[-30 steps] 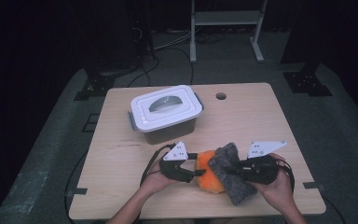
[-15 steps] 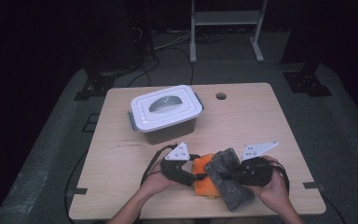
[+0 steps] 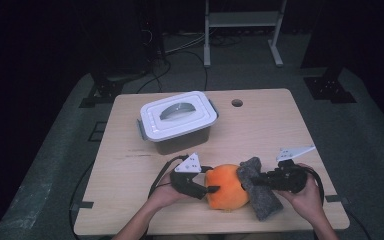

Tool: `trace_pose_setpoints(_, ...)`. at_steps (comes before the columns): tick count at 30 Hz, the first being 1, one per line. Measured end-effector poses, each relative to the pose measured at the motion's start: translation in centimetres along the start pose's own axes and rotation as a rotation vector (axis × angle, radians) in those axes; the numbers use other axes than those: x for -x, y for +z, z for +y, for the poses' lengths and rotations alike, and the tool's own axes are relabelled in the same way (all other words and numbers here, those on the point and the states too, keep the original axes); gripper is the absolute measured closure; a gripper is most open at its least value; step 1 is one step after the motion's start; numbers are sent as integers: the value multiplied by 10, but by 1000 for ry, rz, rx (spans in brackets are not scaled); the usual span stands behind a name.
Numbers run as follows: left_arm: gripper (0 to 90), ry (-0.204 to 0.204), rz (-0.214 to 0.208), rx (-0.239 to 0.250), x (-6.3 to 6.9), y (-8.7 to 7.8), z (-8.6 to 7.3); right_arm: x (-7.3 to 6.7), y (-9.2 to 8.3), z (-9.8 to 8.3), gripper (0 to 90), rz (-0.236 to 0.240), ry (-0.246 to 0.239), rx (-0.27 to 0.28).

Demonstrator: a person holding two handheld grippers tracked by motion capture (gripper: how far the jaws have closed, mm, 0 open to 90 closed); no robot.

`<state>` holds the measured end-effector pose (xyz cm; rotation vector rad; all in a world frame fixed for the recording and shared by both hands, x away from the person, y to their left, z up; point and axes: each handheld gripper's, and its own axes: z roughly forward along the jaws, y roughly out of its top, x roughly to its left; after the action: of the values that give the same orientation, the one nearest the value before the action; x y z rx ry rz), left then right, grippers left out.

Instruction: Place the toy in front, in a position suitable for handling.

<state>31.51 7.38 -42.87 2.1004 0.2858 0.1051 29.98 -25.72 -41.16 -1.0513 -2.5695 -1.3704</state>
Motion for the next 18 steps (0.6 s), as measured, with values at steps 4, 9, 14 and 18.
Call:
trace_pose_setpoints(4, 315, -7, -8, 4, -1, -1, -1, -4, -1, 7, 760, 21, -6, 28)
trace_pose_setpoints(9, 221, -25, -38, 28, 0, -3, 4, -15, 9, 8, 759, 41, -54, -9)
trace_pose_setpoints(14, 148, -44, -66, 17, 2, 0, 5, -30, 14, 7, 759, 89, -112, -50)
trace_pose_setpoints(18, 148, -106, -103, -14, -2, 8, 0, -32, 14, 7, 759, 110, -129, -61)
